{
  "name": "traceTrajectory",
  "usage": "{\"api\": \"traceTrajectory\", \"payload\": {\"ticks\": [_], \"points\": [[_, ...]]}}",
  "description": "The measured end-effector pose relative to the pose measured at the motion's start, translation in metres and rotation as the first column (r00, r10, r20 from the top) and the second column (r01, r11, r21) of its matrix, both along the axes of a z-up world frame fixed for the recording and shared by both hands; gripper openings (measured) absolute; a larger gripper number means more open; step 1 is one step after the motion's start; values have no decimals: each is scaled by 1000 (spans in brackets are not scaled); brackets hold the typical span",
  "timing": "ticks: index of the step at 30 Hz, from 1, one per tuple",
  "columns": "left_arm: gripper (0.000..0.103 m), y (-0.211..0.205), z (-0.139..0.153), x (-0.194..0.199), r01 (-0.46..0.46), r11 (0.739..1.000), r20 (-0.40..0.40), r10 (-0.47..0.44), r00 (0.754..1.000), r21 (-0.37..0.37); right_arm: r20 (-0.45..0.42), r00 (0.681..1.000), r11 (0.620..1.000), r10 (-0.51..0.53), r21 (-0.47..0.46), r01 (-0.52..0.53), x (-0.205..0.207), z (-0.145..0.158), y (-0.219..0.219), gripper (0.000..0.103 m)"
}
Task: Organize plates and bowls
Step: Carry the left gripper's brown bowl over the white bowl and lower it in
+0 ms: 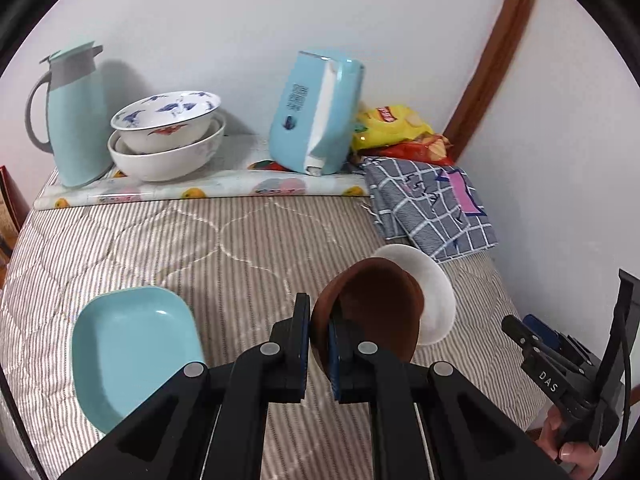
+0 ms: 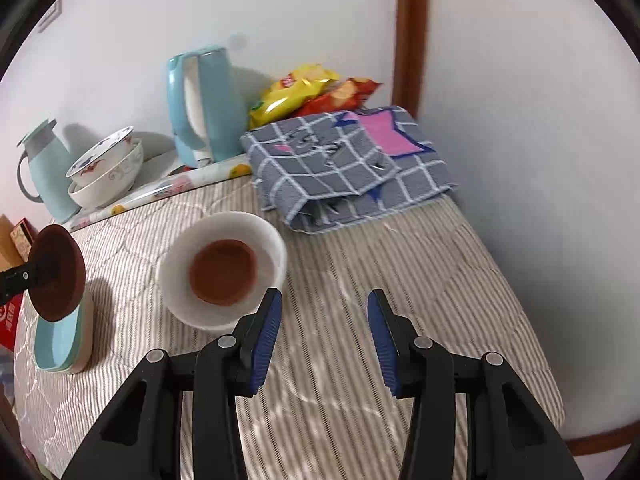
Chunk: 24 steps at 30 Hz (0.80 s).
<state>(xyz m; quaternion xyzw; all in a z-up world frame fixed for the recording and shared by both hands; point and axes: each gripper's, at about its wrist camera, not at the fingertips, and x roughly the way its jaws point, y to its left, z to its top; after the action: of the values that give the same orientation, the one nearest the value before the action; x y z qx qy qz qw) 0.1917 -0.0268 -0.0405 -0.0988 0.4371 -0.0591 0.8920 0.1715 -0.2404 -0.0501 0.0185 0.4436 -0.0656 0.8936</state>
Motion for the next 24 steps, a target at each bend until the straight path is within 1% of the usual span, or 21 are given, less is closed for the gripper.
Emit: {"api": "traceTrajectory", "payload": {"ticks": [4, 7, 15, 17, 19, 24], "points": [[8, -14, 1, -2, 1, 1000, 9, -2, 1000, 19, 4, 1000, 1000, -26, 10, 26, -15, 1, -19, 44], [8, -23, 1, -2, 8, 1000, 15, -8, 1000, 27, 5, 999, 999, -33, 0, 33, -25, 1, -29, 44], [8, -42, -5, 1, 22, 1000, -1, -22, 1000, 14, 24, 998, 998, -56, -37, 57, -51, 4, -49, 45], [8, -47, -7, 2, 30, 999, -4, -30, 1000, 16, 30, 998, 996, -63, -56, 65, -57, 4, -52, 49], [8, -51, -11, 5, 37, 999, -12, -37, 999, 22, 39, 996, 995, -76, -68, 79, -63, 3, -57, 50], [8, -59, -19, 15, 45, 998, -31, -44, 999, 33, 30, 993, 992, -110, -60, 112, -68, -5, -70, 50]]}}
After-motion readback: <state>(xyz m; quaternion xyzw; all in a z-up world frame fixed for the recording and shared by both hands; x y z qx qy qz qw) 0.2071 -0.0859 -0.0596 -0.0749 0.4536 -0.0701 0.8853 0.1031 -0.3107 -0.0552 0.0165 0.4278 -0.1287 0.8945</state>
